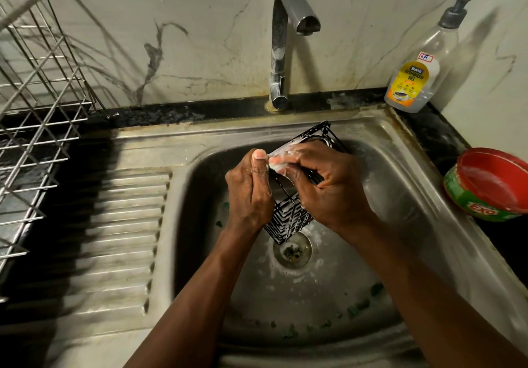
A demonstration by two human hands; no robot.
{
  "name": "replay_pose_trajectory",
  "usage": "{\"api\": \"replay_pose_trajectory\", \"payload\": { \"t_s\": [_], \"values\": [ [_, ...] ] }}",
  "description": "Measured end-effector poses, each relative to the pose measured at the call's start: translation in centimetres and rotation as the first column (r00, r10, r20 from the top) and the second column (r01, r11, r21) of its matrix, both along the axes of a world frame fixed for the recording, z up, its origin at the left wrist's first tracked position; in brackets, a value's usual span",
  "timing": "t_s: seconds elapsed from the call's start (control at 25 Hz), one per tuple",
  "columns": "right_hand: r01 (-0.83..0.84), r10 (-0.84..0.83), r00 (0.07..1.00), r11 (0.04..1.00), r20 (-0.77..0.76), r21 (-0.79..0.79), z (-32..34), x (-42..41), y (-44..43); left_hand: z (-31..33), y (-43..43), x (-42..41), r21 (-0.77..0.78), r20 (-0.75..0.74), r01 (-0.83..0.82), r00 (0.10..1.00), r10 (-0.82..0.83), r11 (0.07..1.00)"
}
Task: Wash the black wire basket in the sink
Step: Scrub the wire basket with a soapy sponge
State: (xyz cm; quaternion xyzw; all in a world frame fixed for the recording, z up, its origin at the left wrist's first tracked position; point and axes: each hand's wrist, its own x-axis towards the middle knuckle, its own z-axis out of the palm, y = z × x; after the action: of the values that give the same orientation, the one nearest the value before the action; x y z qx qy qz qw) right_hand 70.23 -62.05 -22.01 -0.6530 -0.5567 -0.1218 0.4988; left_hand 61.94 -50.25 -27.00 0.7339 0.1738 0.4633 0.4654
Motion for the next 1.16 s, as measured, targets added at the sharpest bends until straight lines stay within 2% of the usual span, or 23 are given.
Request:
{"api": "replay_pose_trajectory", "payload": {
  "t_s": [0.08, 0.2, 0.32, 0.44, 0.52, 0.6, 0.68, 0.76, 0.92, 0.96, 1.08, 1.16],
  "values": [
    [0.002, -0.001, 1.000, 1.000, -0.015, 0.016, -0.2, -0.1, 0.4, 0.2, 0.5, 0.0, -0.039, 0.003, 0.036, 0.999, -0.036, 0.999],
    [-0.042, 0.042, 0.999, 0.998, -0.004, -0.052, -0.1, -0.4, 1.1, 0.4, 1.3, 0.1, -0.121, 0.016, 0.112, 0.994, -0.111, 0.986],
    [-0.088, 0.083, 0.995, 0.992, -0.056, -0.092, 0.0, 0.6, -0.3, 0.0, 1.6, 0.1, -0.106, -0.009, 0.078, 0.997, -0.080, 0.991],
    [-0.012, 0.028, 0.995, 0.987, 0.095, -0.158, 0.1, 1.7, -1.9, -0.2, 1.5, 0.1, -0.064, -0.034, 0.005, 0.999, -0.007, 0.998],
    [0.049, -0.027, 0.975, 0.994, 0.221, -0.096, -0.2, 1.8, -1.7, 0.1, 1.8, 0.0, -0.046, -0.038, -0.056, 0.998, 0.054, 0.997],
    [0.180, -0.166, 0.934, 0.984, 0.315, -0.014, -0.5, 2.3, -1.5, 0.3, 2.2, -0.3, -0.030, -0.022, -0.104, 0.994, 0.104, 0.994],
    [0.275, -0.269, 0.919, 0.961, 0.287, 0.023, -0.6, 3.2, -1.9, 0.4, 2.3, -0.4, -0.037, 0.001, -0.119, 0.993, 0.119, 0.992],
    [0.285, -0.282, 0.932, 0.958, 0.228, 0.022, -0.5, 3.0, -1.9, 0.4, 2.2, -0.5, -0.043, -0.004, -0.148, 0.989, 0.148, 0.988],
    [0.114, -0.087, 0.961, 0.990, 0.264, -0.087, -0.9, 0.0, -0.1, 0.2, 2.3, -0.3, -0.036, 0.000, -0.149, 0.989, 0.149, 0.988],
    [0.112, -0.084, 0.963, 0.989, 0.256, -0.096, -0.9, 0.2, -0.2, 0.2, 2.3, -0.4, -0.032, 0.004, -0.145, 0.989, 0.145, 0.989],
    [0.301, -0.291, 0.941, 0.953, 0.173, -0.035, -0.3, 2.5, -1.6, 0.1, 2.0, -0.4, -0.027, 0.005, -0.130, 0.992, 0.130, 0.991],
    [0.339, -0.333, 0.931, 0.941, 0.149, -0.018, -0.3, 2.4, -1.5, 0.0, 1.8, -0.4, -0.028, 0.005, -0.131, 0.991, 0.131, 0.991]
  ]
}}
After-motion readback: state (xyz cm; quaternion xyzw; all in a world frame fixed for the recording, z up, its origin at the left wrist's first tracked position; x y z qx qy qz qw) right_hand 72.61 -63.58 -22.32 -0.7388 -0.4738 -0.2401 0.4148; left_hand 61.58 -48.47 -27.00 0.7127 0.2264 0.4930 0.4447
